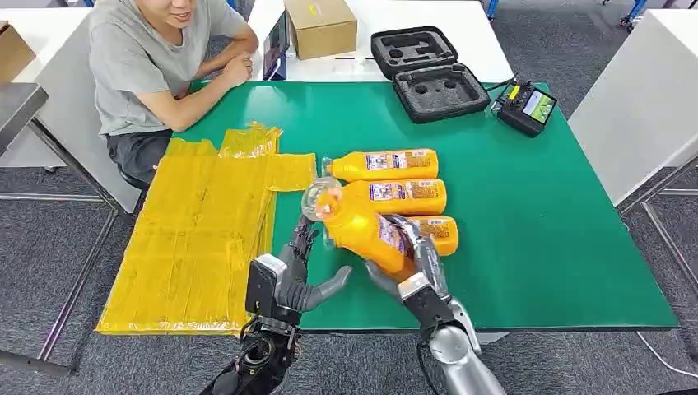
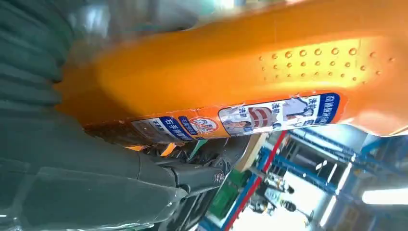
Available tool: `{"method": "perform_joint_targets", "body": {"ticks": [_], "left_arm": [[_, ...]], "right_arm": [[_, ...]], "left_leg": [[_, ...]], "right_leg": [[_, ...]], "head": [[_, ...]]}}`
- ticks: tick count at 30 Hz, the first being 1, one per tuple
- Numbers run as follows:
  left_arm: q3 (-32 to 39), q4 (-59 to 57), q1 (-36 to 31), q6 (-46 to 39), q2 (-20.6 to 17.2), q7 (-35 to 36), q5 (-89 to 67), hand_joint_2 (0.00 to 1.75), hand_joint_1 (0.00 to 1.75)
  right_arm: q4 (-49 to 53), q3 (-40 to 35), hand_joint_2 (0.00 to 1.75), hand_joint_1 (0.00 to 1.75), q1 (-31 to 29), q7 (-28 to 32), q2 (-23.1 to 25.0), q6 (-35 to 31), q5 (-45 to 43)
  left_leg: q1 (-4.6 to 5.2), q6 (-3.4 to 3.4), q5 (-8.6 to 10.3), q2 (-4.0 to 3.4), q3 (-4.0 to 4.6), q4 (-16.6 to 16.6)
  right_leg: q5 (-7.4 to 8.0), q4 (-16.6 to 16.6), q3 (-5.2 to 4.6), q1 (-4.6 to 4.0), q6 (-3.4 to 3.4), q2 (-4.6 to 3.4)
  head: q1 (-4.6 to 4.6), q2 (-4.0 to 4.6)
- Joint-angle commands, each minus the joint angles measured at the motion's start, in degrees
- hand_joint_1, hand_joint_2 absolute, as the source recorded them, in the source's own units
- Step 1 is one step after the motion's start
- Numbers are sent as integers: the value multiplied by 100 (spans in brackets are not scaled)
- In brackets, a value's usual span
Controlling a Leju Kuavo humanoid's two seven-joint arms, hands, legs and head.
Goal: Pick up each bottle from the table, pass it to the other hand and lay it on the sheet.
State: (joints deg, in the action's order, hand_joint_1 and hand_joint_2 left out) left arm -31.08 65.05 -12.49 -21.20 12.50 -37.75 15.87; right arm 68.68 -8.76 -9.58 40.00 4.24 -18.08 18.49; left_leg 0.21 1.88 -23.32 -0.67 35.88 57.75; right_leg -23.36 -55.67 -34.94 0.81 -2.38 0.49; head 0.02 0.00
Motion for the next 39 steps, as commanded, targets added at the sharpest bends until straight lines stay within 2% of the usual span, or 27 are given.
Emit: {"method": "perform_joint_targets", "body": {"ticks": [1,16,31,33,34,36,39], "left_arm": [[-69,-455,-268,-6,-42,20,28,175,0],[-293,-205,-232,164,-85,33,30,175,0],[-516,-234,-316,281,-10,67,29,175,0],[-530,-257,-336,290,-5,72,31,175,0],[-540,-277,-349,295,-5,76,36,175,0],[-540,-277,-349,295,-5,76,36,175,0],[-601,-135,-294,331,-57,59,71,175,0]], "right_arm": [[-706,-203,175,175,-381,0,96,15,-23],[-1083,-627,175,175,-474,0,65,-147,-211],[-1173,-708,175,175,-571,0,10,-231,-186],[-1185,-735,175,175,-587,0,16,-229,-170],[-1192,-748,175,175,-591,0,15,-238,-167],[-1192,-748,175,175,-591,0,15,-238,-167],[-1318,-824,175,175,-655,0,-18,-314,-109]], "left_leg": [[-7,-11,-14,-8,-32,-3],[-4,-9,-10,-4,-21,-3],[-2,-7,-5,2,-11,-2],[-10,-16,-22,4,-41,3],[-2,-7,-7,0,-14,-1],[-6,-13,-16,2,-35,-2],[-3,-9,-11,0,-23,-2]], "right_leg": [[-8,6,30,-6,10,-16],[-7,4,20,-3,8,-11],[-4,2,11,-1,6,-4],[-18,2,43,-8,14,-8],[-5,2,14,-1,6,-6],[-14,4,35,-5,11,-9],[-8,4,22,-2,7,-7]], "head": [[0,0],[0,0],[0,0],[0,0],[0,0],[0,0],[0,0]]}}
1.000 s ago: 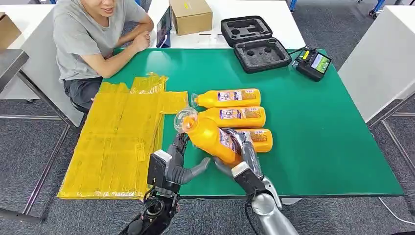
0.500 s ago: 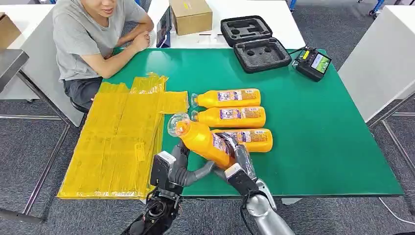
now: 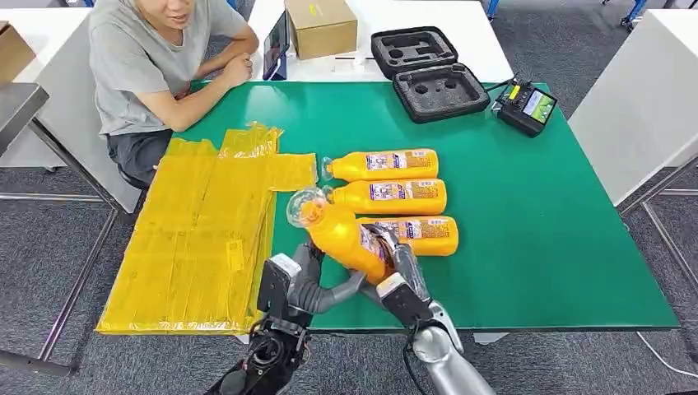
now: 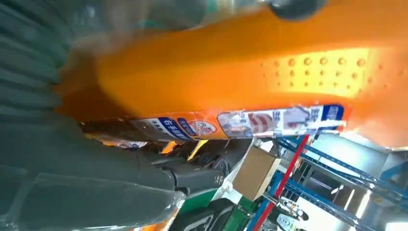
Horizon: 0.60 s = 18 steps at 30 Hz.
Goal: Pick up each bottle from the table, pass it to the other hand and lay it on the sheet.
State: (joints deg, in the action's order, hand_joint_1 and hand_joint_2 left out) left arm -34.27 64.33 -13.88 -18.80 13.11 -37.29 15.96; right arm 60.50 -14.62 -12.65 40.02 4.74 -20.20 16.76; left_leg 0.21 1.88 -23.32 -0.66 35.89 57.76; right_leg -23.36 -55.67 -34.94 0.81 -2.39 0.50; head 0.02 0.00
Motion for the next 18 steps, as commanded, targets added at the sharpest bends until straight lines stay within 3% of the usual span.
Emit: {"method": "perform_joint_targets", "body": {"ticks": [1,18], "left_arm": [[-279,-37,-150,83,-118,9,72,175,0],[-75,-166,-319,-147,-3,40,309,175,0]], "right_arm": [[-531,-266,175,175,-367,-2,-63,-116,104],[-656,-635,175,175,-399,-2,52,-178,215]], "left_leg": [[-5,-11,-15,-1,-35,-3],[-4,-9,-9,4,-22,-2]], "right_leg": [[-12,4,33,-3,9,-9],[-8,3,22,-3,7,-2]], "head": [[0,0],[0,0]]}}
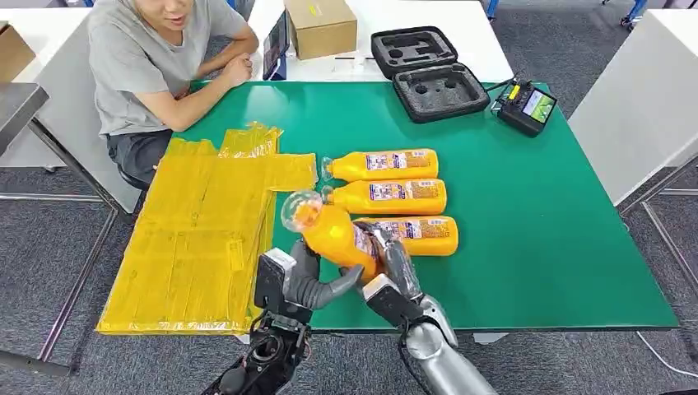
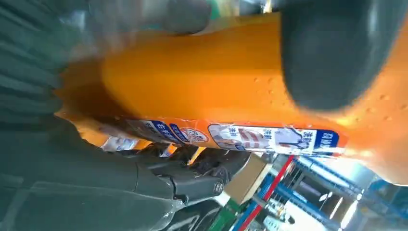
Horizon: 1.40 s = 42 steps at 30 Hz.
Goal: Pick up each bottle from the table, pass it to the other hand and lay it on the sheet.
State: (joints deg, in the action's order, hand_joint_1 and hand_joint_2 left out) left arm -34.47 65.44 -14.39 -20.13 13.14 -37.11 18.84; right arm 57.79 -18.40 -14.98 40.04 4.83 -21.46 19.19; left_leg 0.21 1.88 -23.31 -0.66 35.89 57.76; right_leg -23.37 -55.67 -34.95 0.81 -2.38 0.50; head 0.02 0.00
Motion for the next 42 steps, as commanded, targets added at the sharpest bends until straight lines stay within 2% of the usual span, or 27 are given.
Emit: {"method": "perform_joint_targets", "body": {"ticks": [1,14,16,18,20,21,22,24,31,33,36,39,40,41,42], "left_arm": [[-54,-350,-318,-26,29,20,24,175,0],[-57,-715,-508,-285,184,-193,70,175,0],[-72,-780,-521,-280,185,-211,64,175,0],[-95,-828,-545,-249,193,-211,69,175,0],[-129,-866,-570,-236,188,-241,56,175,3],[-129,-866,-570,-236,188,-241,56,175,101],[-174,-891,-583,-228,169,-281,30,175,164],[-198,-890,-565,-261,144,-289,-9,175,175],[-226,-850,-534,-288,137,-289,-74,175,175],[-246,-855,-542,-273,137,-289,-83,175,175],[-216,-803,-509,-329,119,-289,-139,175,175],[-216,-803,-509,-329,119,-289,-139,175,175],[-199,-790,-497,-321,109,-289,-153,175,175],[-190,-772,-487,-336,109,-289,-178,175,175],[-168,-754,-467,-350,112,-289,-210,175,175]], "right_arm": [[-321,-283,175,175,-94,-4,-2,-75,-39],[-163,-301,175,175,77,-4,85,132,-122],[-102,-279,175,175,101,-4,62,276,-237],[-85,-292,175,175,96,-4,62,352,-288],[-56,-253,175,175,107,-4,74,504,-454],[-56,-253,175,175,107,-4,74,504,-454],[-65,-245,175,175,97,-4,63,444,-413],[-58,-209,175,175,90,-4,56,480,-468],[-26,-208,175,175,106,-4,44,482,-485],[11,-194,175,168,145,-4,45,494,-524],[32,-213,175,145,161,-4,33,504,-539],[32,-213,175,145,161,-4,33,504,-539],[-2,-223,175,112,129,-4,43,469,-515],[-30,-229,175,49,113,-4,50,430,-502],[-81,-218,175,9,97,-4,64,370,-477]], "left_leg": [[-4,-7,-7,3,-18,-3],[-7,-11,-11,11,-28,-3],[-4,-7,-6,7,-16,-3],[-7,-13,-17,14,-42,-3],[-3,-7,-7,8,-18,-2],[-3,-6,-4,6,-12,-2],[-5,-11,-13,10,-29,1],[-4,-8,-6,8,-18,-2],[-2,-7,-5,3,-13,-2],[-2,-8,-8,5,-20,-3],[-4,-8,-8,5,-19,-1],[-3,-8,-7,5,-20,-3],[-1,-6,-5,3,-14,-3],[-5,-10,-10,4,-26,-2],[-2,-8,-8,0,-19,-2]], "right_leg": [[-6,4,19,-3,6,-2],[-12,5,29,-6,9,3],[-6,5,17,-4,6,2],[-19,5,44,-6,11,3],[-8,3,19,-3,7,3],[-5,3,12,-2,5,2],[-14,2,30,-4,9,2],[-7,4,18,-3,7,3],[-5,3,12,-2,5,-1],[-8,3,19,-1,7,-1],[-8,4,19,-4,7,0],[-7,4,19,-2,7,-1],[-5,3,13,0,5,-1],[-10,4,26,-4,8,-2],[-6,3,17,-1,7,-5]], "head": [[0,0],[0,0],[0,0],[0,0],[-2,0],[0,0],[0,0],[0,0],[0,0],[0,0],[0,0],[2,0],[-2,0],[0,0],[0,0]]}}
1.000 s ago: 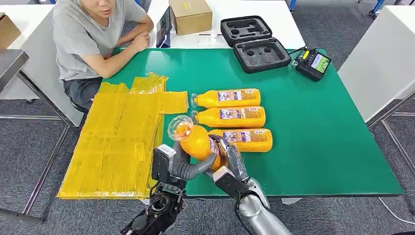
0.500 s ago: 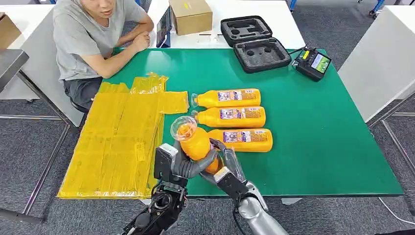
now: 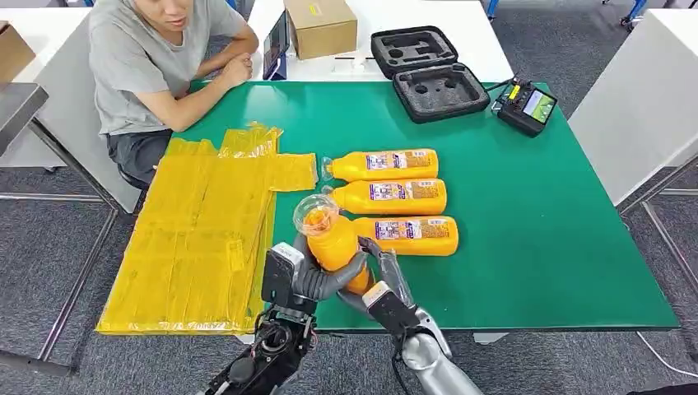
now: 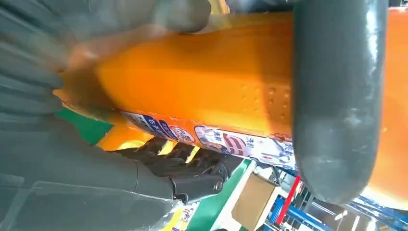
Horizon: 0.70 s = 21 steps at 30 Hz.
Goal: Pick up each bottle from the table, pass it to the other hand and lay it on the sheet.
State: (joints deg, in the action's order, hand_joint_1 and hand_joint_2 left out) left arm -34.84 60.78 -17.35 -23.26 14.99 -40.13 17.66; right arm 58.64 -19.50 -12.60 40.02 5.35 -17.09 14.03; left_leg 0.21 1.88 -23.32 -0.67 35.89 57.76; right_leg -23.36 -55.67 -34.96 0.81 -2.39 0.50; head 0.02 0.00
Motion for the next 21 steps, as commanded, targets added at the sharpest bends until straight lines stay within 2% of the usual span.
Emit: {"method": "perform_joint_targets", "body": {"ticks": [1,7,16,21], "left_arm": [[-106,-266,-158,-52,-71,13,-121,175,175],[-46,-203,-147,-117,-68,13,-204,175,175],[660,123,-211,-479,-16,13,-280,175,175],[801,493,-133,-741,-171,13,-541,175,175]], "right_arm": [[-187,-110,175,0,-149,-2,18,-112,61],[-201,-119,175,0,-151,-2,26,-208,85],[-246,-379,175,0,-68,-2,74,-523,350],[-94,-324,175,0,96,-2,21,-570,297]], "left_leg": [[-2,-7,-5,1,-15,-3],[-2,-6,-6,-2,-14,-3],[-8,-13,-15,-2,-27,3],[-7,-13,-12,5,-31,-3]], "right_leg": [[-4,3,15,-2,6,-4],[-4,3,14,-1,6,-7],[-11,-1,26,-7,11,-11],[-12,3,31,-5,11,-4]], "head": [[0,0],[0,0],[0,0],[0,0]]}}
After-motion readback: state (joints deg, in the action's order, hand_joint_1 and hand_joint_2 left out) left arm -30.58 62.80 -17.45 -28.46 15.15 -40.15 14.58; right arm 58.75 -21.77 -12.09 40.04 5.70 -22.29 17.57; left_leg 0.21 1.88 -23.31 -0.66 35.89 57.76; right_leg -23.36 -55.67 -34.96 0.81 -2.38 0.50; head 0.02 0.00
